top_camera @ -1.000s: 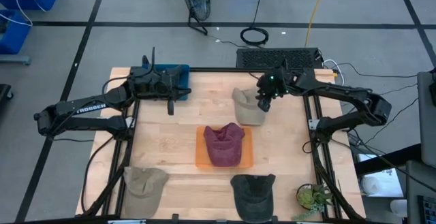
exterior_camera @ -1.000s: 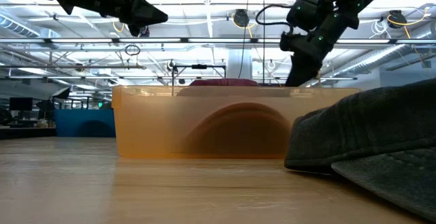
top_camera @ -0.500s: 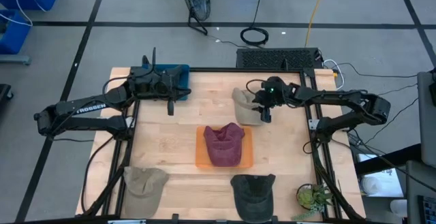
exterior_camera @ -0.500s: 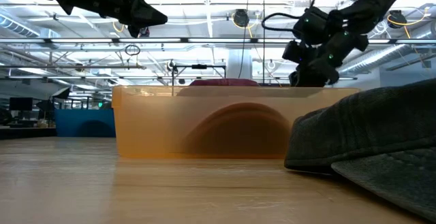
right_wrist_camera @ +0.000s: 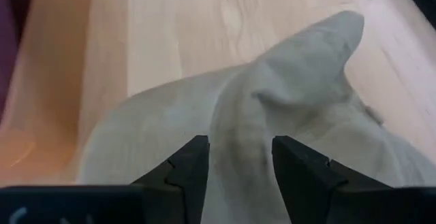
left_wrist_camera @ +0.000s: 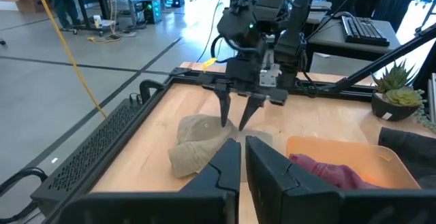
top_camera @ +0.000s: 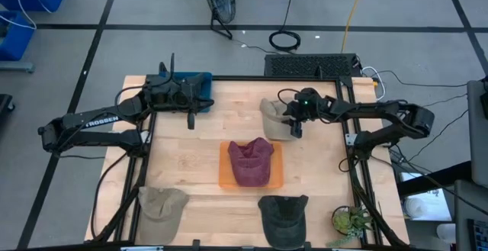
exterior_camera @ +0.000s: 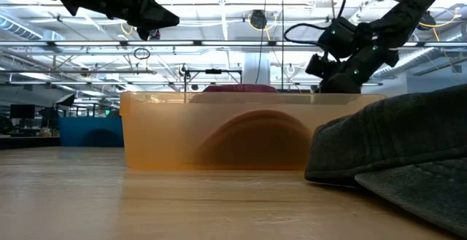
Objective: Pick & Place hat
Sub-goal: Put the top brown cap into the orange bin
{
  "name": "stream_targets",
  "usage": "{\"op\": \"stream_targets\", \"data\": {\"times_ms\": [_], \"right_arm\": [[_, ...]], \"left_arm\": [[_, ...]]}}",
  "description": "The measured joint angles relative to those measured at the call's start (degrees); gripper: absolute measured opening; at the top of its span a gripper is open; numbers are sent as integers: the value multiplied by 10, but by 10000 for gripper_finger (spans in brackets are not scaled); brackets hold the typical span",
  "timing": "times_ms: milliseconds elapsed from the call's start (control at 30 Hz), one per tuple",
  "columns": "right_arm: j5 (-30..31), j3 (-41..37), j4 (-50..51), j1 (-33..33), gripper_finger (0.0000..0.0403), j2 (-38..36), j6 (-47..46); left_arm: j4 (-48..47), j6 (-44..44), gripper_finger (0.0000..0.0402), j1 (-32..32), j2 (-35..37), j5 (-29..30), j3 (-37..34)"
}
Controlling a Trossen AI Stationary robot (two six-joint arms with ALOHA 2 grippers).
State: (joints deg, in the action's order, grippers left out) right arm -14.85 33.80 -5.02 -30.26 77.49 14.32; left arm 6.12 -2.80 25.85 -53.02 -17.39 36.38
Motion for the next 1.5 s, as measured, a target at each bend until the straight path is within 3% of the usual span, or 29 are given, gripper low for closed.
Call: {"op": "stream_targets", "data": {"times_ms": [200,367,700,867,1033,1233,1500], "right_arm": [[0,1,-24,-2,131,39,7],[13,1,-24,-1,111,42,12],[20,1,-39,-2,7,27,18],[15,3,-38,-1,6,-12,-1],[11,18,-29,14,4,-94,-1],[-49,51,-29,66,2,-163,-32],[-50,117,8,193,1,-106,-93]], "left_arm": [[0,-11,5,0,0,0,0],[-1,-11,20,0,0,0,0],[-4,-5,20,0,0,0,0],[-4,-5,4,0,0,0,0],[-2,-11,24,0,0,0,0],[1,-13,35,0,0,4,0],[12,-16,12,0,0,35,0]]}}
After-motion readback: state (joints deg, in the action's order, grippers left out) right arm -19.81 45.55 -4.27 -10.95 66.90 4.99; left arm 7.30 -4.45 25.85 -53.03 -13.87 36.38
